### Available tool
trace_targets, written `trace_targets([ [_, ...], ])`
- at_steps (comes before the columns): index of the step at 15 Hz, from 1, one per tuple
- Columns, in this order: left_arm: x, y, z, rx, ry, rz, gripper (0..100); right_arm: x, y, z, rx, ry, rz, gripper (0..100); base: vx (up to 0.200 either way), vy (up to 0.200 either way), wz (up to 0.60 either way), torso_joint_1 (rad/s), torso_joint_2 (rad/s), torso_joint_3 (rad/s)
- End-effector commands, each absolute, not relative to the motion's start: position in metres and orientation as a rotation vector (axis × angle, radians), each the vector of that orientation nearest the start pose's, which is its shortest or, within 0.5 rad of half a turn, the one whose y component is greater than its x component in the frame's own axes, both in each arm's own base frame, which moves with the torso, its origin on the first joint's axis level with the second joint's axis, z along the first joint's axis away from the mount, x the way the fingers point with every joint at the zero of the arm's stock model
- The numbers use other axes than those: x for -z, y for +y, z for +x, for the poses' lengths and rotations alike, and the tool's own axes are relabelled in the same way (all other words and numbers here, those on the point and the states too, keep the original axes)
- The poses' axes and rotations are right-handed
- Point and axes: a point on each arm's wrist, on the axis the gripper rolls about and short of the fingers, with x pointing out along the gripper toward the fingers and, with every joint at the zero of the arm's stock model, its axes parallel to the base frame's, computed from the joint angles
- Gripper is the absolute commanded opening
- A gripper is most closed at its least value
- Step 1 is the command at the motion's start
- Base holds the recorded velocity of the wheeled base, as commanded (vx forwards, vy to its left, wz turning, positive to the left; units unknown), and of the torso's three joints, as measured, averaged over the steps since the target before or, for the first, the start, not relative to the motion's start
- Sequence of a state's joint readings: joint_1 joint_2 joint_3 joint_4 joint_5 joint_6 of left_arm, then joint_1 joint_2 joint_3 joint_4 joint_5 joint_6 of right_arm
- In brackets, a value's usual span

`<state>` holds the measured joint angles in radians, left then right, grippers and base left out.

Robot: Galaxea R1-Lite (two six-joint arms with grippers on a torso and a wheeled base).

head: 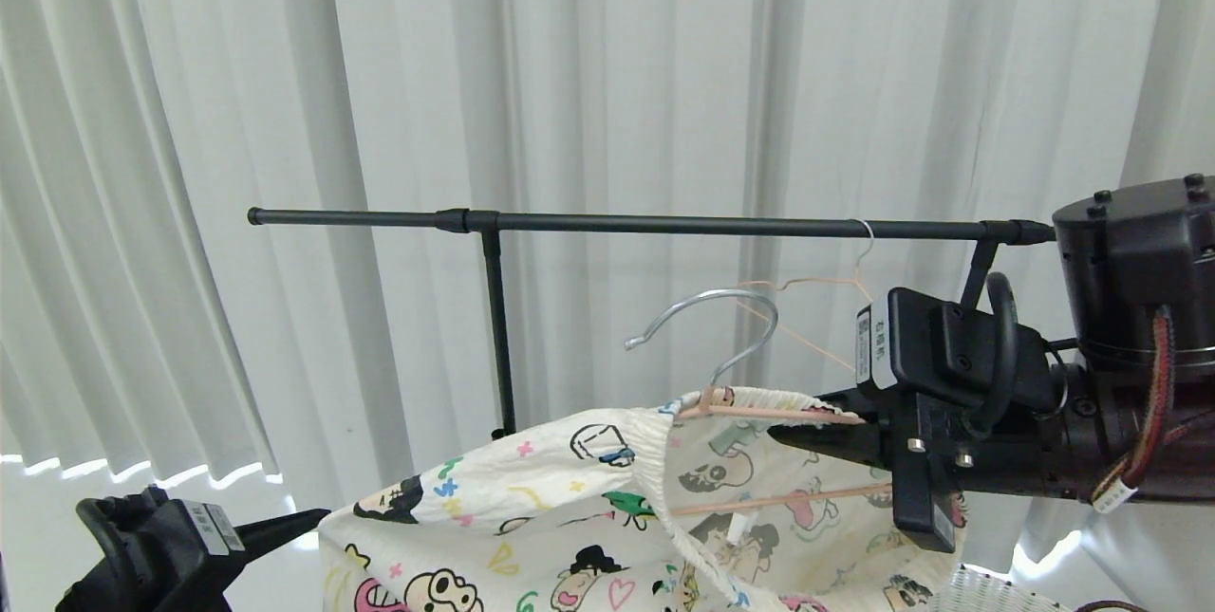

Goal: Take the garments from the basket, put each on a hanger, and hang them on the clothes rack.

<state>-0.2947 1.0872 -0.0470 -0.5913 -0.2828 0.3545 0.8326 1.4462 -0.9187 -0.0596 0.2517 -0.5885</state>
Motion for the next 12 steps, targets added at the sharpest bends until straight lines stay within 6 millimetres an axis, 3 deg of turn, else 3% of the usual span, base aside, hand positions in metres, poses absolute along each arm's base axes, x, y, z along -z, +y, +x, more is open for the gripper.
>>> trace_targets([
  [1,-0.104,-0.037,0.107,0.628,0.409,0.335,100,-0.233,0.183,0.154,-1.191,0.122,-0.658,0,0.0,0.0,0.0,0.0,0.0,0.0],
  [3,-0.101,-0.034,0.108,0.607,0.427,0.33,100,-0.234,0.183,0.152,-1.193,0.116,-0.657,0,0.0,0.0,0.0,0.0,0.0,0.0],
  [4,-0.1,-0.032,0.108,0.592,0.435,0.325,0,-0.234,0.182,0.152,-1.192,0.115,-0.657,0,0.0,0.0,0.0,0.0,0.0,0.0],
  [12,-0.086,-0.006,0.108,0.371,0.55,0.241,0,-0.235,0.177,0.153,-1.169,0.12,-0.646,0,0.0,0.0,0.0,0.0,0.0,0.0],
])
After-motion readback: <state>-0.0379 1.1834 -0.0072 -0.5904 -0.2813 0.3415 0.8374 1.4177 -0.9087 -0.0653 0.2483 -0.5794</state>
